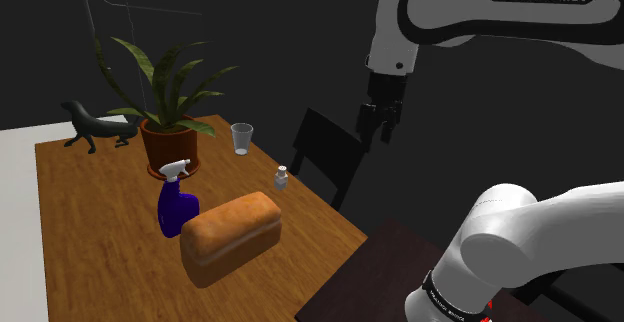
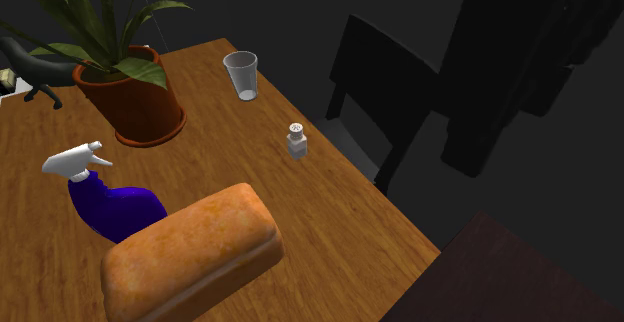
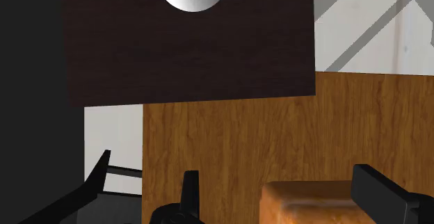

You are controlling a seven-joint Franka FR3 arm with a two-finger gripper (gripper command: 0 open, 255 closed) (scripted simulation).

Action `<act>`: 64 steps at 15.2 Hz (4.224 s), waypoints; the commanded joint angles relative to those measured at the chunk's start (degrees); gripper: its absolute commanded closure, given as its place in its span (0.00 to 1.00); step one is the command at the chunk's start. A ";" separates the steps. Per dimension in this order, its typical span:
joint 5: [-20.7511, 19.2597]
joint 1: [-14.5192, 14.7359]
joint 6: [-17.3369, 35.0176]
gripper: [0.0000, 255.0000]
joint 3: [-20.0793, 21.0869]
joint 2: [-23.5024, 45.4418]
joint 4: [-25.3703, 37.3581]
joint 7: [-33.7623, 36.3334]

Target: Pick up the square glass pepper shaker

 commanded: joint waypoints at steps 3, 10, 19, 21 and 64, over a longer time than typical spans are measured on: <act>-0.29 -0.25 5.07 0.00 -0.16 1.54 -2.31 -0.69; -1.06 -1.21 23.41 0.00 -0.76 10.27 -7.58 -2.93; -1.53 -2.29 46.29 0.00 -1.68 27.88 -7.25 -5.59; -1.51 -2.45 50.84 0.00 -1.92 32.37 -6.07 -6.20; 1.19 -4.43 74.18 1.00 -2.09 66.99 14.87 -12.18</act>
